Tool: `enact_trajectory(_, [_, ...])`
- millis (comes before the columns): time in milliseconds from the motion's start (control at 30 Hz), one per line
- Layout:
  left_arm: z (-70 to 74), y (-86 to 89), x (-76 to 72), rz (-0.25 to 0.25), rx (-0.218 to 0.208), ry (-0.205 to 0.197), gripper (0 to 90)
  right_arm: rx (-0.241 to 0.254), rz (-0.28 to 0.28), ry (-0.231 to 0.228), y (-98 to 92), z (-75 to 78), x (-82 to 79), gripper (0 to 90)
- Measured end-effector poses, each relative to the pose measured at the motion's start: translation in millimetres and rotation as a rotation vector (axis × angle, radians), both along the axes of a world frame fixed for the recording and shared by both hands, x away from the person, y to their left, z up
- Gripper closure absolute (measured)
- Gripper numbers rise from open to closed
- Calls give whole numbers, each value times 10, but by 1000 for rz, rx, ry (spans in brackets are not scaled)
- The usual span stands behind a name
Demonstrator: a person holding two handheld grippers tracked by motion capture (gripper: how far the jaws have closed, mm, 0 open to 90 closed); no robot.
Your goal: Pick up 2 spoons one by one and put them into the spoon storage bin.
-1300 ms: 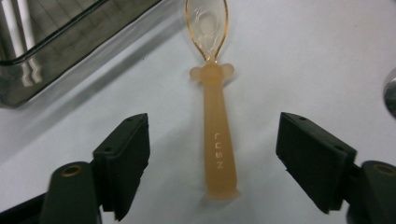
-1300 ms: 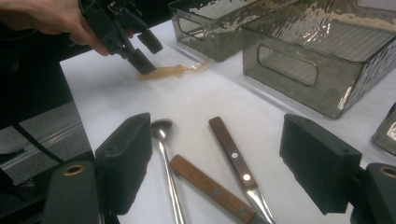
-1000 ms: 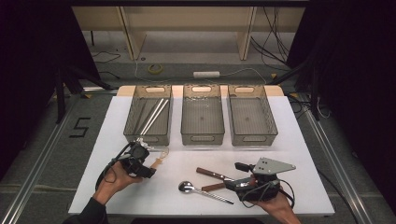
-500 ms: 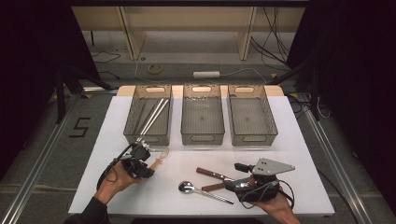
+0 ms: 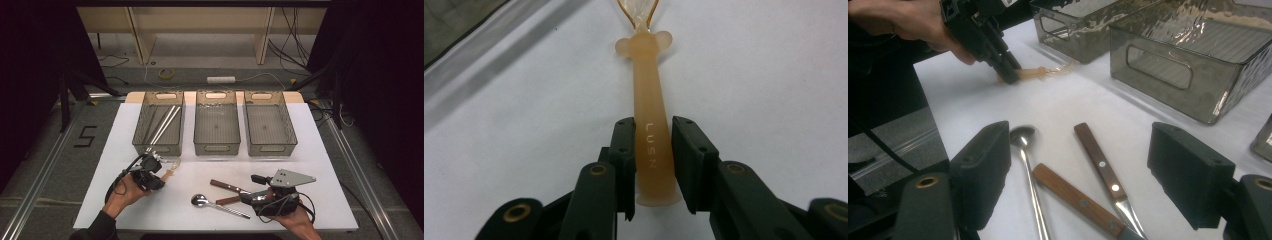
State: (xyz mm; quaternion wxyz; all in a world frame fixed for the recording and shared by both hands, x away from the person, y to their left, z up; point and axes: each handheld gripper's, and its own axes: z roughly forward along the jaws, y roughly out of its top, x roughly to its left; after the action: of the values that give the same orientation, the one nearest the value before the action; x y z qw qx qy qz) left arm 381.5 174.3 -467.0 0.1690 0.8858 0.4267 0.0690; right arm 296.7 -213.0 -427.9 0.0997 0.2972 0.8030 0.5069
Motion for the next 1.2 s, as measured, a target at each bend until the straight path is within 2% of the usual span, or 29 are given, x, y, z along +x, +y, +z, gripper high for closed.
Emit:
enact_trajectory(500, [-5, 6, -22, 10, -7, -15, 735, -1, 0, 2, -3, -8, 0, 264])
enact_trajectory(833, [2, 39, -27, 15, -42, -16, 738, 7, -3, 10, -2, -13, 10, 264])
enact_trajectory(1200, [138, 18, -71, -13, -109, -28, 739, 14, -6, 14, -5, -16, 13, 265])
